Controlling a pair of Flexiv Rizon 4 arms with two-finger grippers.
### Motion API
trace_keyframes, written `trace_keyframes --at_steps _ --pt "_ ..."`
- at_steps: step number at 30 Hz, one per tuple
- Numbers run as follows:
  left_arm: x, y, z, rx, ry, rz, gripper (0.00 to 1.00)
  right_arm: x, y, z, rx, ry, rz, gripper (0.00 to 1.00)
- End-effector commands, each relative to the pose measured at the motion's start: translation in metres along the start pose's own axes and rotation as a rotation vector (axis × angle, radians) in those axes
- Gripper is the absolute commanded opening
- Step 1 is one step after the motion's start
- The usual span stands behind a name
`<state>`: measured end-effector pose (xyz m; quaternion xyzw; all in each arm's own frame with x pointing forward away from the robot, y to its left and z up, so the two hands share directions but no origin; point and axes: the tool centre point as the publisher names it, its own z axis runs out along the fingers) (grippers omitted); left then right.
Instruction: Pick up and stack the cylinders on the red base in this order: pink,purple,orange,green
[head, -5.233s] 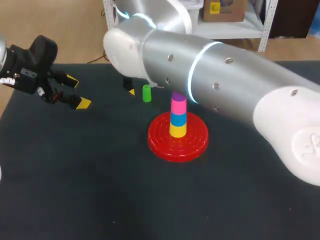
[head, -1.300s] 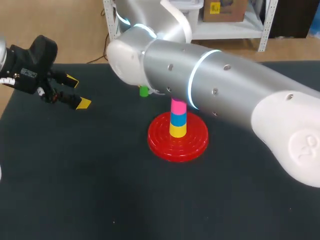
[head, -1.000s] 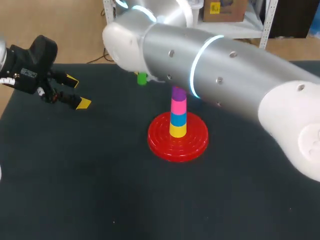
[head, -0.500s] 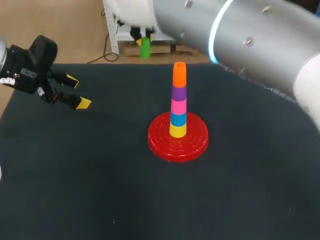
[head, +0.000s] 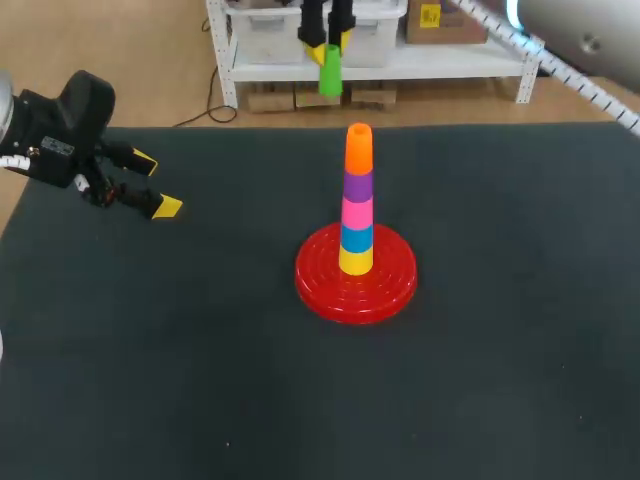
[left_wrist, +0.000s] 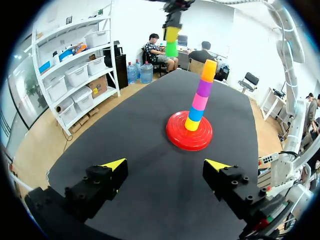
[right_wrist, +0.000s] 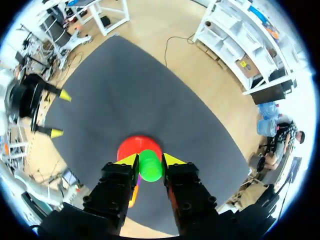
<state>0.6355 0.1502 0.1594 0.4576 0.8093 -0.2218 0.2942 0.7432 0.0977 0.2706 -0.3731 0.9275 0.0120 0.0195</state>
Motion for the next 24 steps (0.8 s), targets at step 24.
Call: trace_keyframes --at_steps 24 --pt "0.002 0.000 0.000 0.001 -0.006 0.003 1.00 0.055 0.041 -0.028 0.035 0.146 -0.061 0.00"
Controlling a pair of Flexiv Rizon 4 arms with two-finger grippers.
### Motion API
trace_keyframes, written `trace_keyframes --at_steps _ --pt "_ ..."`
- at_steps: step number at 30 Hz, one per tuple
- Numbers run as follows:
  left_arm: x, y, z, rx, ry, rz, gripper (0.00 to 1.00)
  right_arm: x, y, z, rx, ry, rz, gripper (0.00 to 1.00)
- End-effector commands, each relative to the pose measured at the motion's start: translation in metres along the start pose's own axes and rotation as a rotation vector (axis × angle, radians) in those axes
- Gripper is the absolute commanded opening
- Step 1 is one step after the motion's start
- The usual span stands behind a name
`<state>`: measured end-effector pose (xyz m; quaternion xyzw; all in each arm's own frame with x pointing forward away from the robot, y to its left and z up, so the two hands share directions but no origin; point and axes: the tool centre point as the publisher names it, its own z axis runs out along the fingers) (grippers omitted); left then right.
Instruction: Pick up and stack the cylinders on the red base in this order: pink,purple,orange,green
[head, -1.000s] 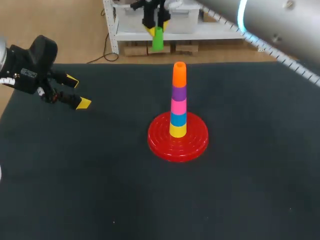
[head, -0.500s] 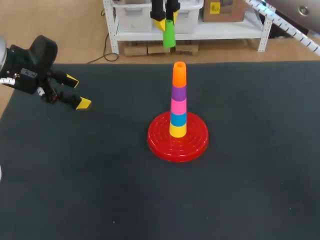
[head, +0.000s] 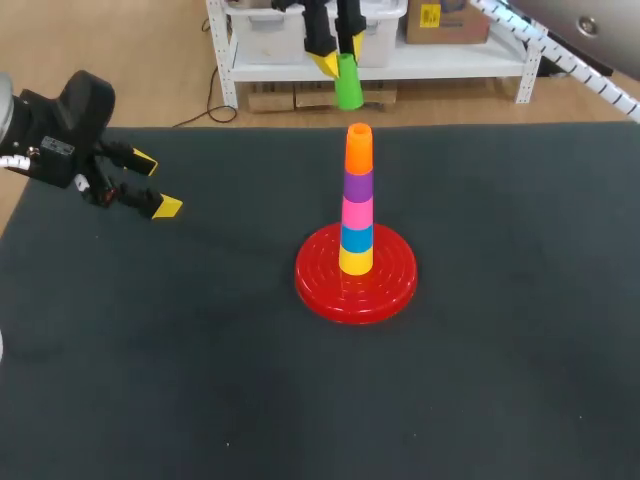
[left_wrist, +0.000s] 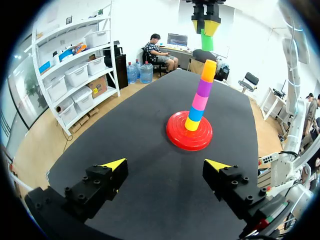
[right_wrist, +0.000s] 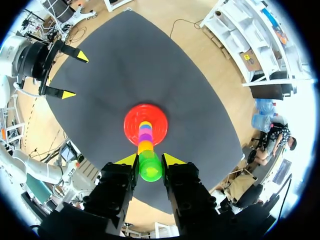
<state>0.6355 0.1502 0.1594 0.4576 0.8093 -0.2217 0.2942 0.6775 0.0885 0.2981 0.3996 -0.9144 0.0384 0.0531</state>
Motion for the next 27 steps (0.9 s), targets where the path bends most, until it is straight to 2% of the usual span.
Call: trace_keyframes --at_steps 1,11,27 --pt "0.002 0.000 0.000 0.001 -0.006 0.003 1.00 0.003 0.003 0.003 -0.005 -0.043 -0.004 0.00" --pt "0.002 0.000 0.000 0.001 -0.006 0.003 1.00 0.010 0.011 0.020 0.028 -0.115 -0.010 0.00" --pt "0.002 0.000 0.000 0.001 -0.006 0.003 1.00 0.022 0.012 0.028 0.030 -0.153 -0.007 0.00"
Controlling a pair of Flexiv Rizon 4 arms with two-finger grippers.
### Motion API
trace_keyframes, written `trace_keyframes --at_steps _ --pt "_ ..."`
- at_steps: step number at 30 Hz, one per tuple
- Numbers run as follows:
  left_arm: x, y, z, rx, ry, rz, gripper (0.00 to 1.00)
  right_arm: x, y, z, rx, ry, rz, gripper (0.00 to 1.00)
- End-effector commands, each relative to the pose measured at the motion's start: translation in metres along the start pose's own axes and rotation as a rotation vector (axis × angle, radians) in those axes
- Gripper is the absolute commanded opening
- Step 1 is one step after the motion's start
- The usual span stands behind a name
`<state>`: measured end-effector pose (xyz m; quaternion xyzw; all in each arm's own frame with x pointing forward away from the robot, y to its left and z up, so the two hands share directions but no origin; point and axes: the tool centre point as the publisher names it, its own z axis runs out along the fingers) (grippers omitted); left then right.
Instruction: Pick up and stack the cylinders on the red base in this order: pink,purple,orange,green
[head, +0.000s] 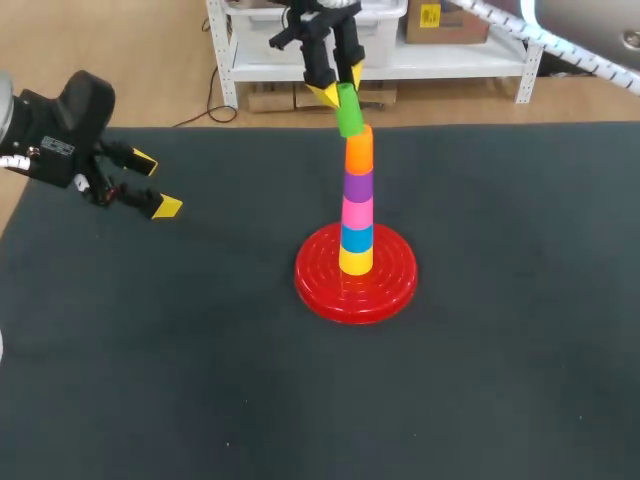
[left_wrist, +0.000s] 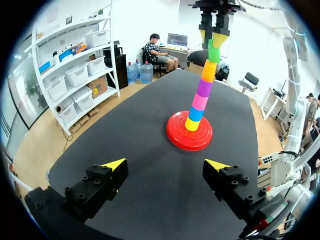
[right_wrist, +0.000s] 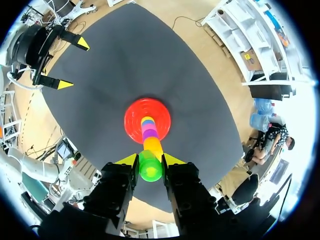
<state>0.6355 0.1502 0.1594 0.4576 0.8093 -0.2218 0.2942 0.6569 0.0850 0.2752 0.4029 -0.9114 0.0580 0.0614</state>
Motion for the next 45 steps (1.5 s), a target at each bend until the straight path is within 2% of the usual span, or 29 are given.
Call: trace_keyframes --at_steps 1,16,45 --pt "0.002 0.000 0.000 0.001 -0.006 0.003 1.00 0.008 -0.002 0.003 0.001 -0.190 0.003 0.00" --pt "0.002 0.000 0.000 0.001 -0.006 0.003 1.00 0.005 -0.007 0.006 -0.011 -0.229 -0.007 0.00" --pt "0.002 0.000 0.000 0.001 -0.006 0.003 1.00 0.019 -0.003 0.012 -0.024 -0.266 -0.009 0.00"
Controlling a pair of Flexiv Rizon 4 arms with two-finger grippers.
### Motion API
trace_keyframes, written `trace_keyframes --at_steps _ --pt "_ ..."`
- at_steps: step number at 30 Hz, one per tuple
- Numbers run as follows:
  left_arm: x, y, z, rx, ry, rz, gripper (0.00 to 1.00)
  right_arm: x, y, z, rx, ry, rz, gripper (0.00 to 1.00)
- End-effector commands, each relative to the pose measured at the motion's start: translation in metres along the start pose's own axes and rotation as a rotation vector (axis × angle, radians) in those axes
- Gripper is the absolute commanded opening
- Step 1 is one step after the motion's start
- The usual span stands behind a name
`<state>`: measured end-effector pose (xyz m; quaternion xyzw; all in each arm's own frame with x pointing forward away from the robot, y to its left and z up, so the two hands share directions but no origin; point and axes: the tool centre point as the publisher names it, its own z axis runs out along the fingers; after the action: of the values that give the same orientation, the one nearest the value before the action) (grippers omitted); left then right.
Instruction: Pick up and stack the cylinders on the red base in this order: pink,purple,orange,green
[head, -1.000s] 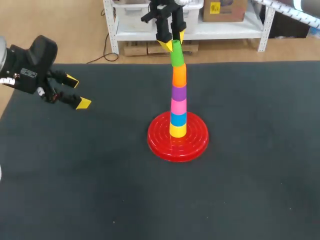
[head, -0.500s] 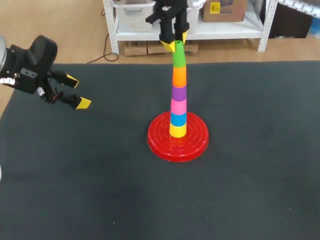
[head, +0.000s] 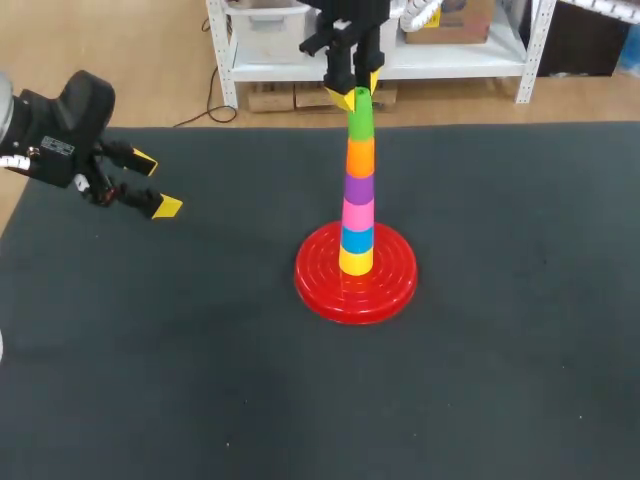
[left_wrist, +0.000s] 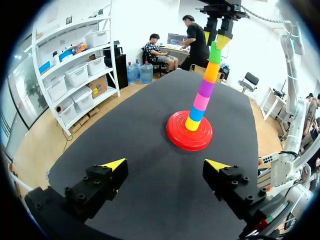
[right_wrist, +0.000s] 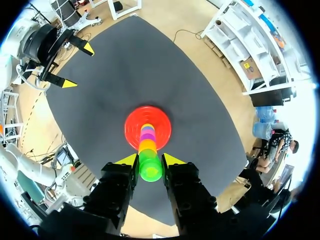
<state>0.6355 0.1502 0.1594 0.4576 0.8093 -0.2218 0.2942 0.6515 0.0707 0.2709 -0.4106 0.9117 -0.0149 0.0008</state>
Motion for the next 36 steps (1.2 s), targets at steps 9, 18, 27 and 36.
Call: trace_keyframes --at_steps 9,18,27,36 --pt "0.002 0.000 0.000 0.001 -0.006 0.003 1.00 0.007 0.003 0.013 0.005 -0.108 0.005 0.00" --pt "0.002 0.000 0.000 0.001 -0.006 0.003 1.00 0.002 0.001 0.024 -0.014 -0.070 0.009 0.00" --pt "0.002 0.000 0.000 0.001 -0.006 0.003 1.00 -0.014 -0.001 0.028 -0.041 0.000 0.004 0.35" --pt "0.002 0.000 0.000 0.001 -0.006 0.003 1.00 -0.024 0.002 0.023 -0.061 0.002 -0.024 1.00"
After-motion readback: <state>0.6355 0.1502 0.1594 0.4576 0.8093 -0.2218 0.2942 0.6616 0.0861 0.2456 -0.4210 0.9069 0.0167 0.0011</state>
